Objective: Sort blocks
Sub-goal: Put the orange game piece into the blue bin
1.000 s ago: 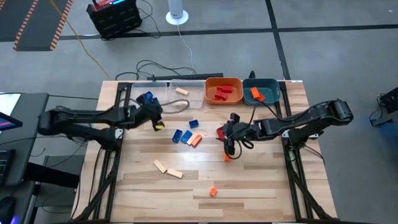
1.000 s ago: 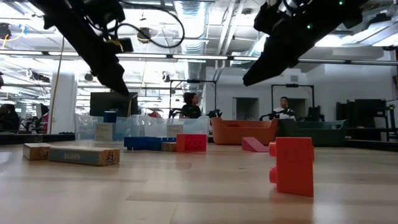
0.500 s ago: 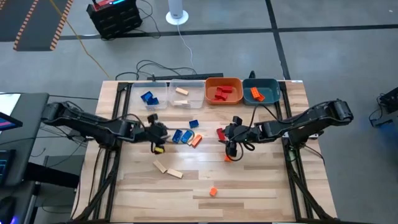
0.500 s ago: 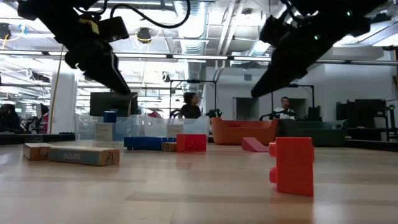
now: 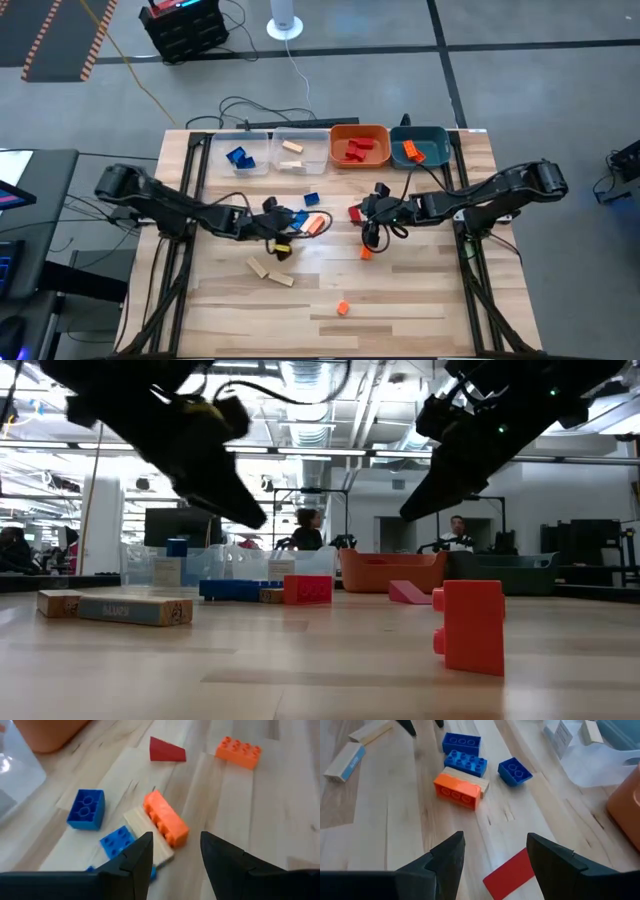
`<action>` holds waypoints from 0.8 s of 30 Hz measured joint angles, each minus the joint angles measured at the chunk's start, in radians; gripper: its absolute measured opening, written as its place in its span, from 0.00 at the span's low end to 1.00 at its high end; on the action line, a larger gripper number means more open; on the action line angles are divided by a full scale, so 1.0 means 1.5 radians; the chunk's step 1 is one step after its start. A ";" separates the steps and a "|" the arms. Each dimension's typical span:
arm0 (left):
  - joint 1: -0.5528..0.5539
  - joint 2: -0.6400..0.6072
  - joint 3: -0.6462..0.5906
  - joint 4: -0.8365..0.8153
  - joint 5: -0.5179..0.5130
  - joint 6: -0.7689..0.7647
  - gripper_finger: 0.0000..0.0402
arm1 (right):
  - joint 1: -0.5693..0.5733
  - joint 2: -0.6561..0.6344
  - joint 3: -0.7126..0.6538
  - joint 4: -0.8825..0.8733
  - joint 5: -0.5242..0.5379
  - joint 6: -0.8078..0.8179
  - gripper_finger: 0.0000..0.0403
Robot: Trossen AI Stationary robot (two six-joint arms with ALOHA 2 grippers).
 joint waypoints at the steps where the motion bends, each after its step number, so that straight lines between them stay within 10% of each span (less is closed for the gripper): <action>1: 0.002 0.019 0.013 0.002 0.000 -0.006 0.39 | 0.000 0.000 0.000 0.000 0.000 0.003 0.61; 24: 0.049 0.257 0.174 0.018 -0.019 0.021 0.64 | 0.000 0.000 0.000 -0.005 0.003 0.000 0.61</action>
